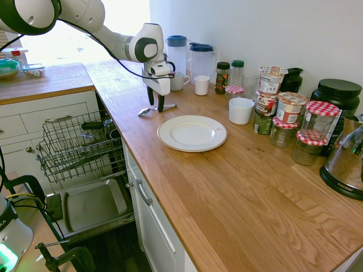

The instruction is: Put the spoon in the dishwasher

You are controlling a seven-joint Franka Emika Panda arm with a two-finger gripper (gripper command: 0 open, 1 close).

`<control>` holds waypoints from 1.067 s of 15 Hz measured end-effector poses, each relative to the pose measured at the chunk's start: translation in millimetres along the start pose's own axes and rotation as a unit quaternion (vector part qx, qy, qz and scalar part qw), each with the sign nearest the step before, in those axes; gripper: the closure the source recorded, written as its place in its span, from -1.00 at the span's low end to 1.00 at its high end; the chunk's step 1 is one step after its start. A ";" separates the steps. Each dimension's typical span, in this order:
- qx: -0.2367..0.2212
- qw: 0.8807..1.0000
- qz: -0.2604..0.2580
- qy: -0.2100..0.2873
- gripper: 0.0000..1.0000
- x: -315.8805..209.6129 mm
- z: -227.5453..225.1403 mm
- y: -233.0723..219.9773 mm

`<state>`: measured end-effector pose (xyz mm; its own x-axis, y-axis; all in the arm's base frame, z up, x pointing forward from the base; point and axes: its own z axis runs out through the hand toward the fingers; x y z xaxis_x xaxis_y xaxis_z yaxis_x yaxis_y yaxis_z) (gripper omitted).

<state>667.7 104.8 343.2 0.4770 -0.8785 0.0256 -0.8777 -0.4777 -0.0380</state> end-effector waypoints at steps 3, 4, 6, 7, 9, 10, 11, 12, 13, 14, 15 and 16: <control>-0.005 1.000 -0.001 -0.005 1.00 -0.1 6.6 4.0; -0.005 1.000 -0.001 -0.005 1.00 0.9 6.7 4.6; -0.006 1.000 -0.002 -0.006 1.00 4.0 6.7 7.0; -0.006 1.000 -0.003 -0.006 1.00 5.9 6.7 8.1; -0.006 1.000 -0.006 -0.008 1.00 8.9 6.8 9.6; -0.006 1.000 -0.006 -0.009 1.00 9.9 7.0 10.3; -0.007 1.000 -0.006 -0.010 1.00 10.4 7.0 10.7; -0.007 1.000 -0.007 -0.010 1.00 10.3 7.1 10.8; -0.008 1.000 -0.008 -0.010 1.00 10.2 7.2 10.9; -0.008 1.000 -0.010 -0.011 1.00 10.2 7.3 11.1; -0.009 1.000 -0.014 -0.013 1.00 10.0 7.3 11.2; -0.008 1.000 -0.020 -0.016 1.00 9.9 7.3 11.4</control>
<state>662.7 90.6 335.7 0.5127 -0.8586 -0.0054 -0.8585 -0.5125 -0.0210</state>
